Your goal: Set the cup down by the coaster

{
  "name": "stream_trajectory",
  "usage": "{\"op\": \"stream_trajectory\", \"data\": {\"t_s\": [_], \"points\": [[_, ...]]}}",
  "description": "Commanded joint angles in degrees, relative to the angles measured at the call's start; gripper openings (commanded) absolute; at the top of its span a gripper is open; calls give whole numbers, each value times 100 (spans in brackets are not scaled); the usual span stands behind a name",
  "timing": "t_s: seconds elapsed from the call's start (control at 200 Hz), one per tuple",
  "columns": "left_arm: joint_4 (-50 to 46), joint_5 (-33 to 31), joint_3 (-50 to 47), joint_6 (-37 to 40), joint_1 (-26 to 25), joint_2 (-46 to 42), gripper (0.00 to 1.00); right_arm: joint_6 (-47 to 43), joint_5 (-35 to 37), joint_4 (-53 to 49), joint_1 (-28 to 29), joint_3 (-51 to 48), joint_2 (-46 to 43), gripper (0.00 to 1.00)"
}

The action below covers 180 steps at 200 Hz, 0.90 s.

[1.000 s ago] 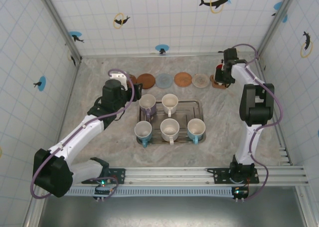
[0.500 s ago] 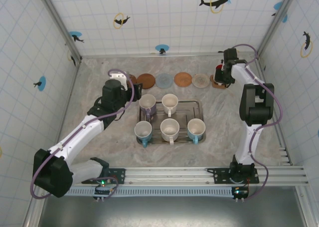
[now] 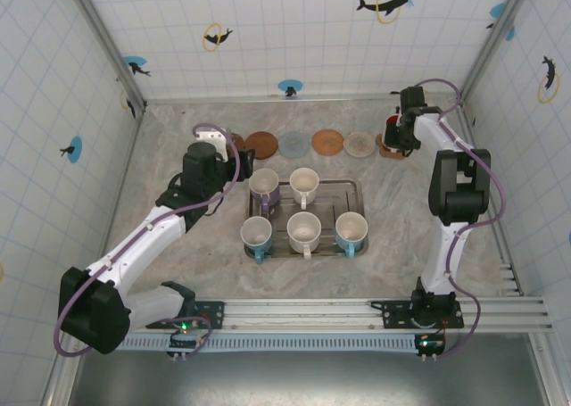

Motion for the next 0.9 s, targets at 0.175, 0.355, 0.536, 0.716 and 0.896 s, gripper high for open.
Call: {"op": "stream_trajectory", "data": {"t_s": [0.175, 0.355, 0.536, 0.716, 0.896], "points": [[-38, -21, 0, -54, -30, -128, 74, -23, 108, 359, -46, -139, -60, 0], [-44, -21, -7, -54, -30, -139, 74, -17, 109, 374, -54, -202, -76, 0], [-38, -21, 2, -48, -36, -166, 74, -12, 160, 369, -54, -245, -118, 1], [-54, -31, -9, -42, -30, -183, 74, -12, 180, 378, -54, -285, -174, 13], [-65, -38, -14, -40, -30, -226, 74, 0, 188, 378, -54, -346, -228, 22]]}}
